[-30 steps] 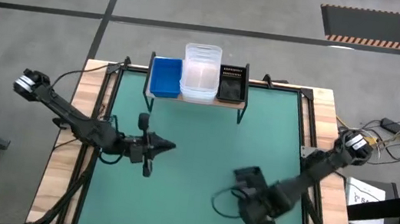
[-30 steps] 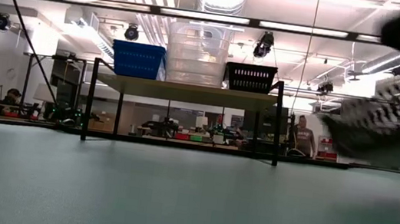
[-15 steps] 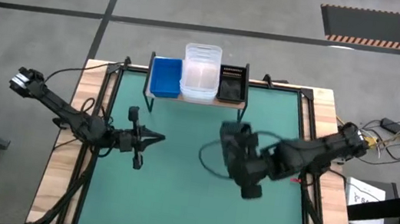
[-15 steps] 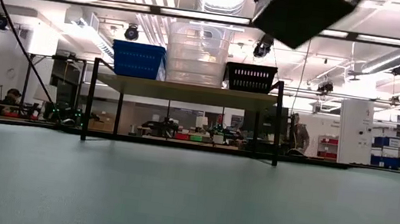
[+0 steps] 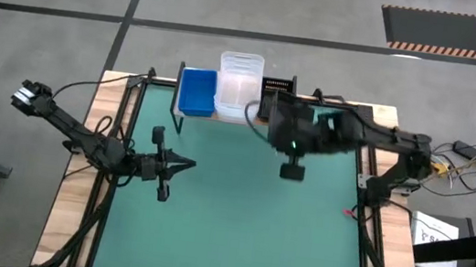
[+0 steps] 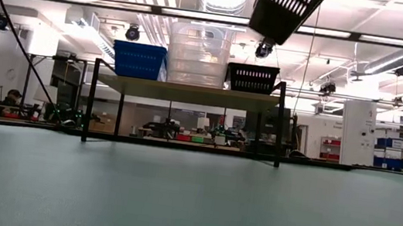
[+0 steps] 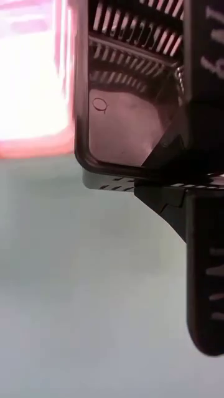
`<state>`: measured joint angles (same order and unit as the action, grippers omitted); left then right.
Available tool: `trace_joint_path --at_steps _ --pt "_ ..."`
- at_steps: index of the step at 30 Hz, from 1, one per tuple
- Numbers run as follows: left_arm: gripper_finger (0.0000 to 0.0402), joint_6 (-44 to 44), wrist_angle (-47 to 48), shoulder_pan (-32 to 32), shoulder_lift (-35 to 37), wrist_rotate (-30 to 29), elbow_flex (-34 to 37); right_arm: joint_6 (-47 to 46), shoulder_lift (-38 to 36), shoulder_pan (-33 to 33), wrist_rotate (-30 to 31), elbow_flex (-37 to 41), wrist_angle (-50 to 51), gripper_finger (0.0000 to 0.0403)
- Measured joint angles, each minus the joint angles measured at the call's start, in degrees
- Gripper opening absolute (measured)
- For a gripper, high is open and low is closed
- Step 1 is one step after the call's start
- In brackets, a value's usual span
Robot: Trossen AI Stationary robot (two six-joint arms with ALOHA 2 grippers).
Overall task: Stack baskets on shelf by color
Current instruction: Stack the black bin on the black bins on the shelf
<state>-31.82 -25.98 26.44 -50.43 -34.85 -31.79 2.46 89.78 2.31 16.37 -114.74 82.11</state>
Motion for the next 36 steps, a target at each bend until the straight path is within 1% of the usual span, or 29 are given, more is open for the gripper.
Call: trace_joint_path --at_steps 6,11,16,21,36 --pt "0.0004 0.0 0.0 0.0 0.0 0.0 0.0 7.9 0.4 -8.7 -0.3 1.5 -2.9 0.0008" --pt "0.0004 -0.3 -0.1 0.0 0.2 0.0 0.0 12.6 0.4 -13.9 -0.9 2.8 -6.7 0.0008" --pt "0.0004 -0.3 0.0 -0.1 0.4 0.0 0.0 14.9 0.3 -17.4 -5.9 5.6 -11.9 0.0008" --pt "0.0004 -0.4 -0.1 -0.1 0.9 0.0 0.0 17.1 0.3 -19.0 -7.4 9.6 -18.0 0.0008" --pt "0.0004 -0.4 -0.1 0.0 0.9 0.0 0.0 18.8 0.4 -20.0 -7.4 13.0 -21.1 0.0014"
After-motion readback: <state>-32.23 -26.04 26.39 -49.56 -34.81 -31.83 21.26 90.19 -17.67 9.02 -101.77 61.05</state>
